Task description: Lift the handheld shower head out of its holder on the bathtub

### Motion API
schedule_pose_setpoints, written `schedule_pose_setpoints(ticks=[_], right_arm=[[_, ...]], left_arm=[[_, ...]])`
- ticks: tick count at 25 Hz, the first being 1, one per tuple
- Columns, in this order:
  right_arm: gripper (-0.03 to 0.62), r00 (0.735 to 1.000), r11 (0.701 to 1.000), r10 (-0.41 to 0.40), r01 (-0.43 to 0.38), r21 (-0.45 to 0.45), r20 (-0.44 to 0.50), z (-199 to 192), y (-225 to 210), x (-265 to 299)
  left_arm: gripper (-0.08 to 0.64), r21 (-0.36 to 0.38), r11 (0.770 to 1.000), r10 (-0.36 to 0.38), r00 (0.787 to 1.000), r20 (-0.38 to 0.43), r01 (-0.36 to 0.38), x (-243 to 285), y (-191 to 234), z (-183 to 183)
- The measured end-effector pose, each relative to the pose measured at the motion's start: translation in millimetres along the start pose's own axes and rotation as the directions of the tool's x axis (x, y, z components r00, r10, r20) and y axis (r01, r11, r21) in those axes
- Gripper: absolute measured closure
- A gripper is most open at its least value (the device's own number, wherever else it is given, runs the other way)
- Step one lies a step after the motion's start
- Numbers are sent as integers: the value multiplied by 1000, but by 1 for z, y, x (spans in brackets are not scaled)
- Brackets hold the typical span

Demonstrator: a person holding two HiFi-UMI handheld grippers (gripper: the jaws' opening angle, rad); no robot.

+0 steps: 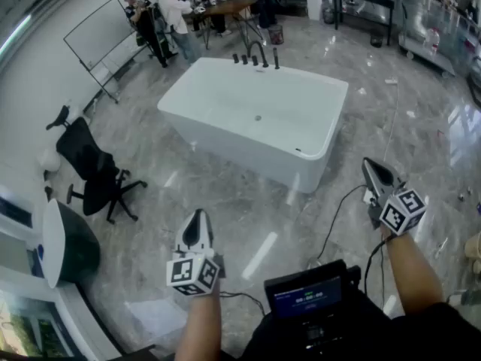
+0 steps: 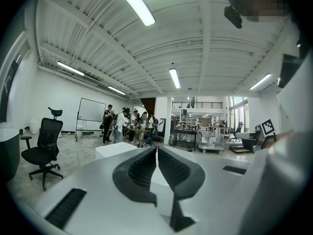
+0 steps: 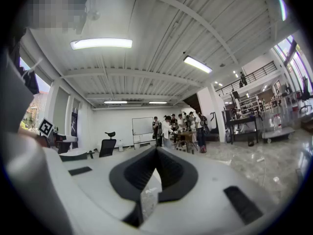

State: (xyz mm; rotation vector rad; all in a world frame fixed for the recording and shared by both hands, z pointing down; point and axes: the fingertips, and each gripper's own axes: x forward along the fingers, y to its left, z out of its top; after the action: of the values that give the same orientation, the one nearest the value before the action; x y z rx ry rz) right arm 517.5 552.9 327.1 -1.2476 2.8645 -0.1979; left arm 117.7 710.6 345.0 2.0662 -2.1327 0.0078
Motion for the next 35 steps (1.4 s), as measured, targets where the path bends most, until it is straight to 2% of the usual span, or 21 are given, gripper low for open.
schedule_pose_setpoints(ticks=[8,13,18,26,31,35], right_arm=[[588,1000,1000,12,-12,4,9,6,-22,21],[588,1000,1000,22,-22,-19,-9,-9,-36,34],[588,999,1000,2,-2,-18,-33,-20,-73,33],[586,997,1000,12,-11,16,-76,-32,-132,37],[586,995,999,18,-13,47,-98,-51,-131,53],[586,993,998,18,-11,60,-118,-66,-133,74]], left_arm=[[540,4,1000,3,1000,-14,-3,27,-5,8],[540,20,999,33,999,-3,-33,42,-6,15],[540,38,997,69,998,-5,-69,61,-18,21],[540,52,990,132,991,8,-132,88,-45,23],[540,110,981,164,986,-11,-162,87,-26,25],[540,96,980,175,985,-7,-173,106,-8,19]])
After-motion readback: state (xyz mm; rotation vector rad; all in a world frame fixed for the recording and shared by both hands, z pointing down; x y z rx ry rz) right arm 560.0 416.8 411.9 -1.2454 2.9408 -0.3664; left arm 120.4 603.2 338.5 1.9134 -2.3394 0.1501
